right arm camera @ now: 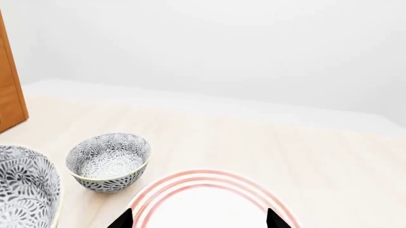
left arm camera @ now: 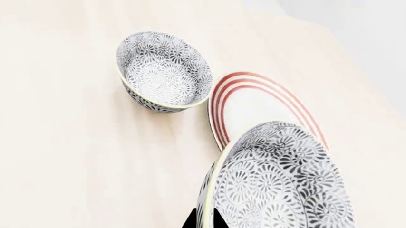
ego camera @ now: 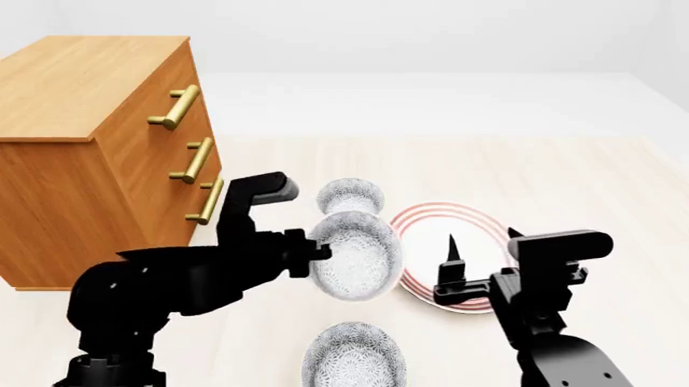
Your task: Stack the bowl in the middle on the bowl at the back.
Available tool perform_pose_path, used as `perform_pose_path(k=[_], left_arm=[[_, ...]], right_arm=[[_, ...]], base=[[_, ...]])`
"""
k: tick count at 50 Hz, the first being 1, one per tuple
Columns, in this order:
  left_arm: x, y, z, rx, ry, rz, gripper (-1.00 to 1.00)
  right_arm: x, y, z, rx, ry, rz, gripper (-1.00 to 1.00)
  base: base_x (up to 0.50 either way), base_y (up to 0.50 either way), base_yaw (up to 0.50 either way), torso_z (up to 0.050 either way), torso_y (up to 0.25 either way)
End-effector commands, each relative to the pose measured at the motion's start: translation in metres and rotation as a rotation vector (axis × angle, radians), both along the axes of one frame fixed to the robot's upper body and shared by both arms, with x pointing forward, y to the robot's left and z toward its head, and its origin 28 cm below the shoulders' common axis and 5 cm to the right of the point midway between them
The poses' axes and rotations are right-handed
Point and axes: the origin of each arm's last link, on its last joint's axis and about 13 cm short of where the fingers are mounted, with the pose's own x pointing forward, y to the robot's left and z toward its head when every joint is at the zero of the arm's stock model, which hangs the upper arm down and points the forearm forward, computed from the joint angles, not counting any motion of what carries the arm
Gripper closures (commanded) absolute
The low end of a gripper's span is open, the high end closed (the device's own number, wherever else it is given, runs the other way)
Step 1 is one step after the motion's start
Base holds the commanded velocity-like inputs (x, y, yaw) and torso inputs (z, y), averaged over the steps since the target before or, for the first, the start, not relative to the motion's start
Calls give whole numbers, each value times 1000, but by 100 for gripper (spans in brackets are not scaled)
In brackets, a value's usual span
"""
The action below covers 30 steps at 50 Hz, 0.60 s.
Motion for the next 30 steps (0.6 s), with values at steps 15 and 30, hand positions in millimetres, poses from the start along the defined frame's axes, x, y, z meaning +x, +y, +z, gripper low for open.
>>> perform_pose_path(k=[15, 30], left_arm=[[-53, 8, 5, -26, 81, -99, 100], [-80, 8, 7, -59, 109, -128, 100]], right_arm=[[-1, -5, -2, 11, -5, -20, -100], [1, -4, -5, 5, 6, -24, -100]], base=[[0, 0, 0, 0, 0], [0, 0, 0, 0, 1]])
